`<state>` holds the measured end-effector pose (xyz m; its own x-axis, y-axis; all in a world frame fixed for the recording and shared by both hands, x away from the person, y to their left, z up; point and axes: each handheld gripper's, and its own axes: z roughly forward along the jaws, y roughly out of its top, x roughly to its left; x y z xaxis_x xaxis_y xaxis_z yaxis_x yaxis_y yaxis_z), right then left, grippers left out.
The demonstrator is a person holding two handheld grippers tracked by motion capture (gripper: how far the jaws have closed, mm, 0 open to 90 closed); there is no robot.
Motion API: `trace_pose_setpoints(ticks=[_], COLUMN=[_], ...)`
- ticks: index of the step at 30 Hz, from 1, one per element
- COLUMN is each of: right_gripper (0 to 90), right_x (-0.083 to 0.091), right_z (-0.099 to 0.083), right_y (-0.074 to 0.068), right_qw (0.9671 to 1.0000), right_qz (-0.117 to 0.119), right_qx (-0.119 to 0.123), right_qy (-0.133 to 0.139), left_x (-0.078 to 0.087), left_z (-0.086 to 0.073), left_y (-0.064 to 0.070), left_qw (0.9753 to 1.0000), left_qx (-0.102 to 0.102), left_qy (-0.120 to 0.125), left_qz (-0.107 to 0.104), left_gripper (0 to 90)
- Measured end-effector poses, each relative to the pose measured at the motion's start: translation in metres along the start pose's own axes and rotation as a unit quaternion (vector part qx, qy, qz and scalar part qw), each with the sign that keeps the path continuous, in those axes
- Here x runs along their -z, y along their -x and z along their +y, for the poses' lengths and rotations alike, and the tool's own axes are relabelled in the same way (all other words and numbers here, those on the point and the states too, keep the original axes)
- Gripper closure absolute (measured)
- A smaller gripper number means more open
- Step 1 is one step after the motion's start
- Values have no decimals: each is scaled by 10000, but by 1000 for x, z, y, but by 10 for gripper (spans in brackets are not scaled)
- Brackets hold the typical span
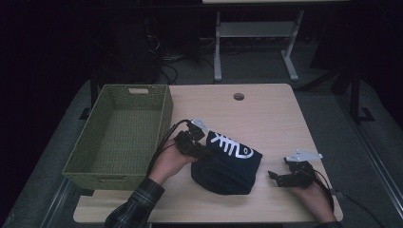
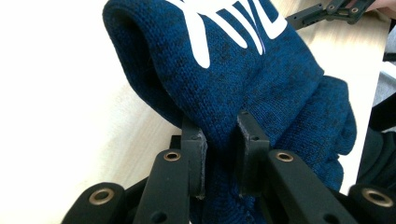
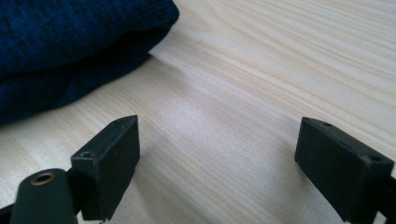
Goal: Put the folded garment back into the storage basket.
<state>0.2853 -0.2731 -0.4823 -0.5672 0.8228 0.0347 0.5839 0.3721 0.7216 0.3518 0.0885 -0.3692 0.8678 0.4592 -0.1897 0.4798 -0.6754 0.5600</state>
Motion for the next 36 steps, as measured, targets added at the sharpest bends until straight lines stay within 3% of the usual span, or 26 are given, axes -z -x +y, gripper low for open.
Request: trace_pose_setpoints(ticks=[17, 30, 36], right_gripper=[138, 140, 140], right_x=[0, 0, 0], right_z=[0, 0, 0], right_y=[1, 1, 1], right_qw=[10000, 10000, 9999], right_qz=[-47, -72, -78], right_qx=[-25, -62, -71], right_qy=[32, 25, 22], left_x=[34, 82, 104], left_z=[25, 39, 38], left_y=[3, -1, -6], left_qw=[9998, 9996, 9999], left_qx=[-195, -272, -142], left_qy=[-66, -53, 11], left_qz=[29, 53, 94], left_gripper=[782, 781, 781])
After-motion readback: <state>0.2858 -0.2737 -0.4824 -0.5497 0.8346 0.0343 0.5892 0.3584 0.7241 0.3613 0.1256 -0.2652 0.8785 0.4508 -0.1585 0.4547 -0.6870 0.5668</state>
